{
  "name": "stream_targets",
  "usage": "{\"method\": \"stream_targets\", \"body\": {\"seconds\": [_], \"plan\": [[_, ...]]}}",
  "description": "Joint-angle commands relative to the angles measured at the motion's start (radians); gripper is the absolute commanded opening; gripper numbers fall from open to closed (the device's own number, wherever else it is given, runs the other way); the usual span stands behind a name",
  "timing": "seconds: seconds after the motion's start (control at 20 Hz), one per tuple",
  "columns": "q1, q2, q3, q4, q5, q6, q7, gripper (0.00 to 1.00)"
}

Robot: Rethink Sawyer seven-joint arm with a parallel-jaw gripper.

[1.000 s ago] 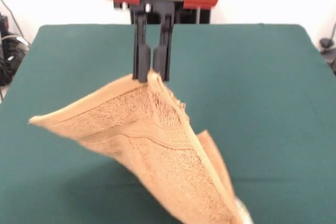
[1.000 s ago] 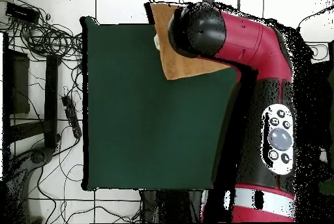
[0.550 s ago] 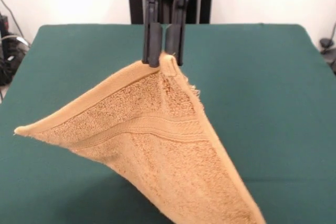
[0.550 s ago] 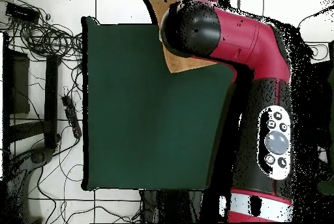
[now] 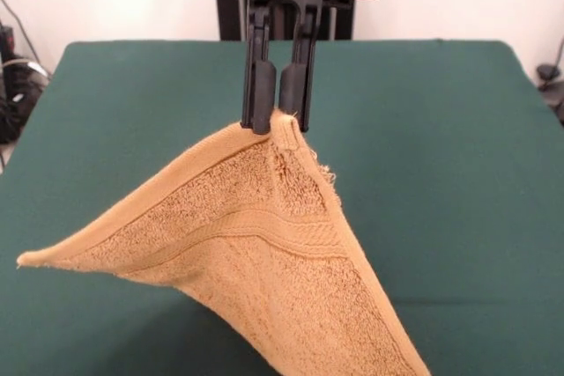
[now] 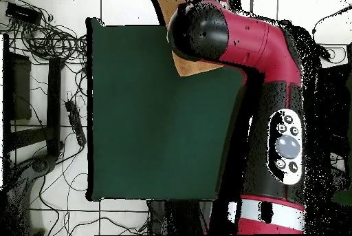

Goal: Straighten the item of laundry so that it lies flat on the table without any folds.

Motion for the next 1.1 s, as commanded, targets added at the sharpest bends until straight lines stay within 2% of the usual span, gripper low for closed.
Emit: {"method": "stream_targets", "body": {"seconds": [0.05,0.65,1.1], "plan": [[0.038,0.039,0.037,0.118,-0.023,-0.014,0.165,0.0],[0.027,0.024,0.028,0.097,-0.031,0.013,0.152,0.0],[0.017,0.046,0.014,0.063,-0.053,-0.03,0.15,0.0]]}}
